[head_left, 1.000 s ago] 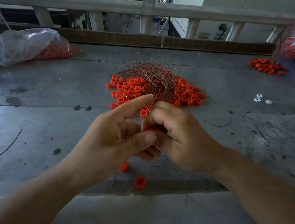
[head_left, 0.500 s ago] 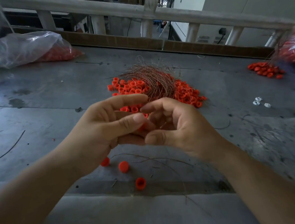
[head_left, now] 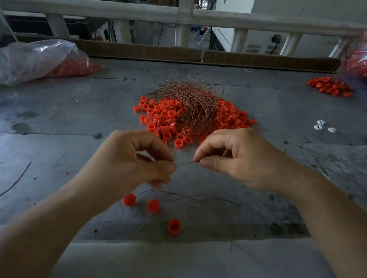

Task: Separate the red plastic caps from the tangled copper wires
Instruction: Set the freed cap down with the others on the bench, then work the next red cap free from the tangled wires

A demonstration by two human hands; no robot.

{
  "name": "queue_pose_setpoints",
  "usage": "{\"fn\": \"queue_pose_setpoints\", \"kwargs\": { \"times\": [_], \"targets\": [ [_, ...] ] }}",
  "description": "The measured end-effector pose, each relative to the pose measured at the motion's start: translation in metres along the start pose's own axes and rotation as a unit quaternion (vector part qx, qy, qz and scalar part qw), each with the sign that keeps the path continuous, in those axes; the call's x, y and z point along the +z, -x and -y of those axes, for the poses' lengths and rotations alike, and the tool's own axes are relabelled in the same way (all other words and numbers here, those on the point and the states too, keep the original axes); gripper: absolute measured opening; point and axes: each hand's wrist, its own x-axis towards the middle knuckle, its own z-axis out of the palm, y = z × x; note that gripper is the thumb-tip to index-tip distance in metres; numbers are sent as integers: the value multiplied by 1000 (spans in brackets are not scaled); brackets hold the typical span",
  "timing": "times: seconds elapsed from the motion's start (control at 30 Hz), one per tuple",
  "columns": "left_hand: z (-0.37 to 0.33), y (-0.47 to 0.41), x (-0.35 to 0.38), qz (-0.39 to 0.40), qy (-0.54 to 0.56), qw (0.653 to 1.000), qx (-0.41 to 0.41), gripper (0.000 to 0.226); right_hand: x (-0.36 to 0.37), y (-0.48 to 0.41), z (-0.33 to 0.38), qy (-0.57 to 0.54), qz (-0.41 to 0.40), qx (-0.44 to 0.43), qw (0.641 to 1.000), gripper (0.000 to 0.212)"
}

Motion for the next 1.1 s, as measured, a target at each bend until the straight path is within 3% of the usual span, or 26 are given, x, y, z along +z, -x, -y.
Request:
{"fn": "queue_pose_setpoints", "kwargs": {
  "times": [0.1,0.2,0.33,0.53,0.7,0.8,0.93,1.1],
  "targets": [
    [6,-2,2,-9,-150,989,10,26,-1,0,-2,62,15,-8,998,14],
    [7,0,1,-8,-200,979,21,18,0,1,-2,83,53,-11,995,17],
    [7,0,4,6,-259,965,29,34,10,-1,-1,129,117,-16,985,19],
    [13,-2,3,15,-298,953,46,37,10,-1,-1,145,125,-9,981,19],
    [11,-3,3,-1,-282,958,56,19,9,-1,-1,138,138,1,981,16],
    [13,-9,-1,-70,-260,961,61,10,5,-1,-2,106,125,10,986,19],
    [21,-22,-6,-180,-349,916,81,17,0,-1,-6,77,71,19,994,17],
    [32,-37,-6,-164,-403,900,32,41,-1,-5,-15,135,-36,46,989,11]
  ]
}}
